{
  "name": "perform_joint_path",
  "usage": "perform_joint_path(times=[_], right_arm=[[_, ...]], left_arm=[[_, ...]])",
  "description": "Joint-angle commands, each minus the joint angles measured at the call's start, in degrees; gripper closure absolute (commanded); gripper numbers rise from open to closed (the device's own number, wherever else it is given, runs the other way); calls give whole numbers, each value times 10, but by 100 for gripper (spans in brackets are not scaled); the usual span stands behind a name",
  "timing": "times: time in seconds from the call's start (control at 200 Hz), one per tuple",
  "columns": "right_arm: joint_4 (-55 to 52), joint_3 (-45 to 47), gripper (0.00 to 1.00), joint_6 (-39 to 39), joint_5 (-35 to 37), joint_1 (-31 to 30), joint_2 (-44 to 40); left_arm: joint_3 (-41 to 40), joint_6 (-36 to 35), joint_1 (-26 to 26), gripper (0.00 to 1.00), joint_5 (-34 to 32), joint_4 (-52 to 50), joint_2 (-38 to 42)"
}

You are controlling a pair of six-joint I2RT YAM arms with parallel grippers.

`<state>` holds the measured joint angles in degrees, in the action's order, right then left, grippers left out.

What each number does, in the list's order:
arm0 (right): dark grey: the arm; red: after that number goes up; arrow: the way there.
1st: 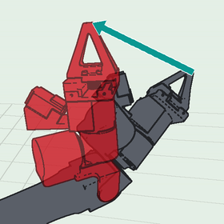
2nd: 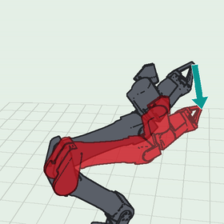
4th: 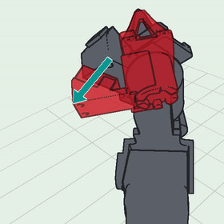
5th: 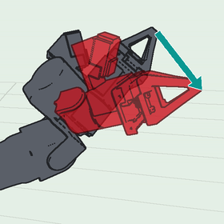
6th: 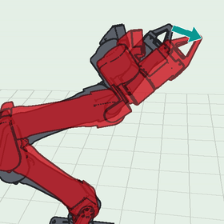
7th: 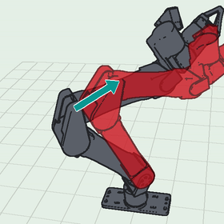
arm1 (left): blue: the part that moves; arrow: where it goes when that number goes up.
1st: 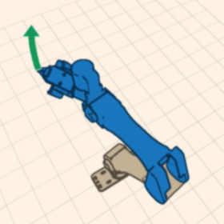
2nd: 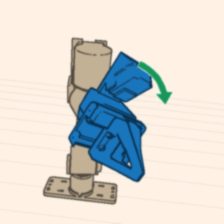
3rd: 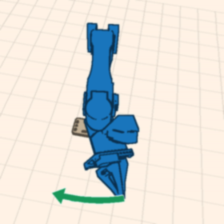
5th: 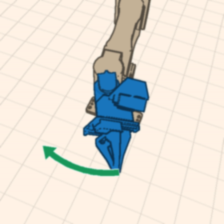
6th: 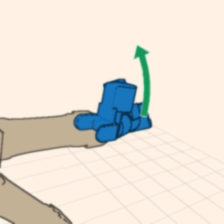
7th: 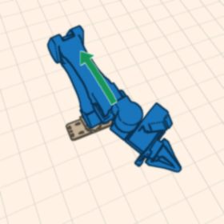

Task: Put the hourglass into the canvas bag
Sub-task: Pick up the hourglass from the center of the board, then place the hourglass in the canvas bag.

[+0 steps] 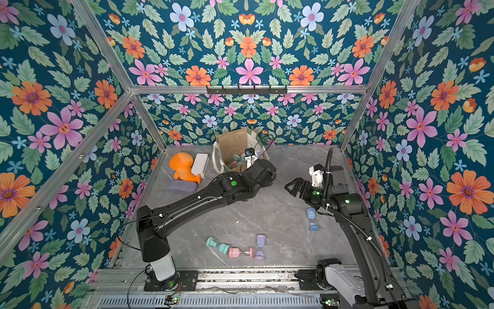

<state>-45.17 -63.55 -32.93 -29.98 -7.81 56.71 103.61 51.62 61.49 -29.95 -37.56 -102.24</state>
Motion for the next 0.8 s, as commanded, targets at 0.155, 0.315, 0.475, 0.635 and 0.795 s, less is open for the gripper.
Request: perform_joint_path(times=[0.155,0.315,0.475,0.635,0.795], right_arm=[[25,-42,1,-21,33,-74,36],[47,-70,1,-28,52,-119,74],[67,-86,1,-33,62,-145,104],[96,-85,1,-43,63,-153,123],[123,-83,1,-46,58,-160,145]], left_arm=[[30,-107,-61,62,3,-25,17],[46,-138,-127,62,54,-19,10],[83,-157,-179,62,88,-31,-30],[124,-165,-215,61,118,-35,-86],[147,-165,-248,61,128,-29,-147]])
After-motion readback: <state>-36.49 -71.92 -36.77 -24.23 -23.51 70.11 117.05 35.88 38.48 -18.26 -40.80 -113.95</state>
